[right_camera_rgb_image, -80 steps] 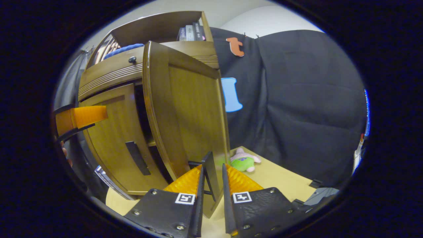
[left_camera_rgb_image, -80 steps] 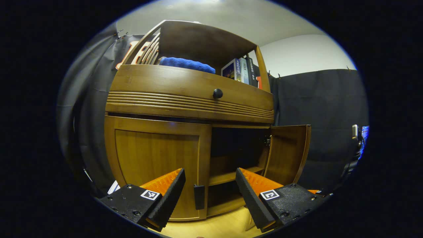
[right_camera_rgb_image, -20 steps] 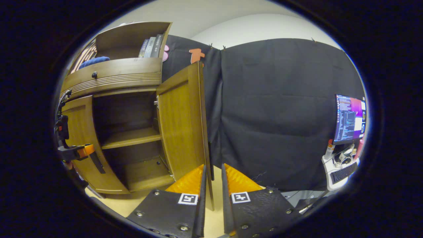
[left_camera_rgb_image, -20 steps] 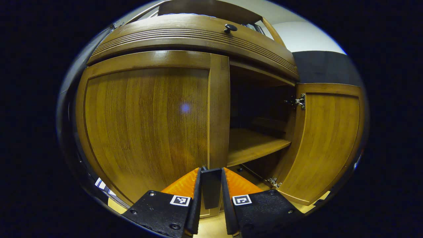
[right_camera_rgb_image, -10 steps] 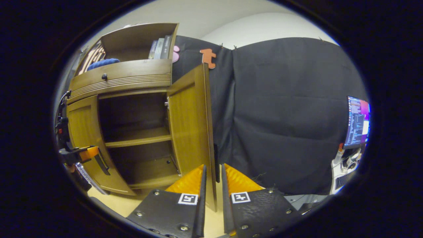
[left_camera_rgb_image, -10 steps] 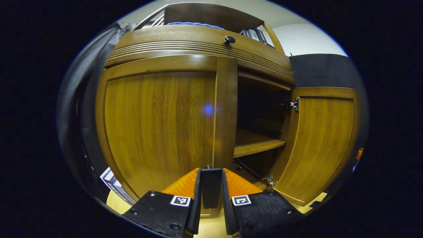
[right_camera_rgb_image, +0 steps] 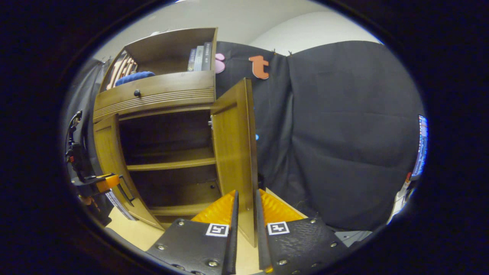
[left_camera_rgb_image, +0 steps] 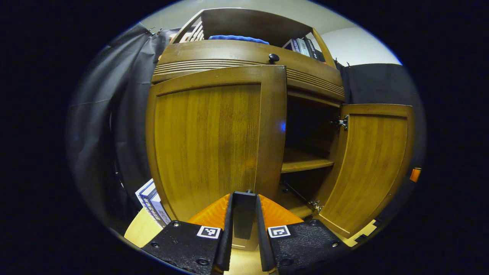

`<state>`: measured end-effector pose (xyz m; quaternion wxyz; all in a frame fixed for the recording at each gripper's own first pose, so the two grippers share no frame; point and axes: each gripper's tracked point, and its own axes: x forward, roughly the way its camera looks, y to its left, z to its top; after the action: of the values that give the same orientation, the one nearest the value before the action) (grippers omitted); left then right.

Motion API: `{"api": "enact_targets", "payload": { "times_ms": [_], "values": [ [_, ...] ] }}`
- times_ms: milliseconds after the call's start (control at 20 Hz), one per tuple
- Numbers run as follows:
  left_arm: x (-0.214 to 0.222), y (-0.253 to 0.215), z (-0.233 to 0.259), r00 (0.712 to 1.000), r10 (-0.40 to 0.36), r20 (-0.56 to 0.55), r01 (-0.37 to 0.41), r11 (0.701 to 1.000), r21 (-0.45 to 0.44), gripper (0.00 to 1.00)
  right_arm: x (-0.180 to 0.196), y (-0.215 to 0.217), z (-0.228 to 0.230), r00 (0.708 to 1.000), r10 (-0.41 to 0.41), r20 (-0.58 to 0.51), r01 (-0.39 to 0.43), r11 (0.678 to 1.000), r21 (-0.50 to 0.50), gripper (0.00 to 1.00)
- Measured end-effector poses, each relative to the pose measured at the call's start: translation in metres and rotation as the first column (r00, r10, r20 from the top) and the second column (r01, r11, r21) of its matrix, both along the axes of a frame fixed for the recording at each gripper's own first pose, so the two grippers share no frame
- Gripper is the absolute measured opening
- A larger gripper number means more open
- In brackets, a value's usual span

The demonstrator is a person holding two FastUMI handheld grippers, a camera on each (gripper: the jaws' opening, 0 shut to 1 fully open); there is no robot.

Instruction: Open the right door of the double-door shoe cabinet with the right hand, and open the left door with the left hand.

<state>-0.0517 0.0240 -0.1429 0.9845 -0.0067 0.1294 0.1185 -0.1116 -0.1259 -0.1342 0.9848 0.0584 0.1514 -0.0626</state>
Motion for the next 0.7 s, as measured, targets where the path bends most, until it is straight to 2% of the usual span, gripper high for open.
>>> {"api": "enact_targets", "payload": {
  "times_ms": [150, 350, 400, 450, 500, 600, 700],
  "values": [
    [-0.013, 0.000, 0.002, 0.999, 0.041, 0.007, -0.041, 0.999, -0.017, 0.30, 0.006, 0.014, 0.006, 0.997, 0.073, 0.018, -0.073, 0.997, 0.014, 0.23],
    [-0.023, -0.007, 0.005, 0.999, 0.047, 0.020, -0.046, 0.998, -0.053, 0.19, 0.020, 0.038, 0.008, 0.984, 0.176, 0.031, -0.177, 0.984, 0.033, 0.23],
    [-0.031, 0.009, 0.006, 0.992, 0.122, 0.016, -0.122, 0.992, 0.001, 0.12, 0.022, 0.045, 0.006, 0.979, 0.201, 0.029, -0.202, 0.979, 0.035, 0.22],
    [-0.039, 0.030, 0.006, 0.982, 0.187, 0.010, -0.187, 0.981, 0.046, 0.08, 0.026, 0.051, 0.005, 0.974, 0.225, 0.027, -0.226, 0.973, 0.038, 0.22],
    [-0.045, 0.044, 0.006, 0.975, 0.223, 0.011, -0.223, 0.974, 0.027, 0.00, 0.028, 0.057, 0.004, 0.969, 0.246, 0.027, -0.246, 0.968, 0.042, 0.22],
    [-0.050, 0.050, 0.011, 0.971, 0.239, 0.016, -0.237, 0.969, -0.073, 0.01, 0.033, 0.072, 0.000, 0.955, 0.297, 0.019, -0.297, 0.953, 0.056, 0.23],
    [-0.051, 0.063, 0.017, 0.968, 0.250, 0.032, -0.249, 0.968, -0.031, 0.01, 0.040, 0.081, -0.002, 0.945, 0.327, 0.015, -0.328, 0.944, 0.047, 0.22]
  ]
}}
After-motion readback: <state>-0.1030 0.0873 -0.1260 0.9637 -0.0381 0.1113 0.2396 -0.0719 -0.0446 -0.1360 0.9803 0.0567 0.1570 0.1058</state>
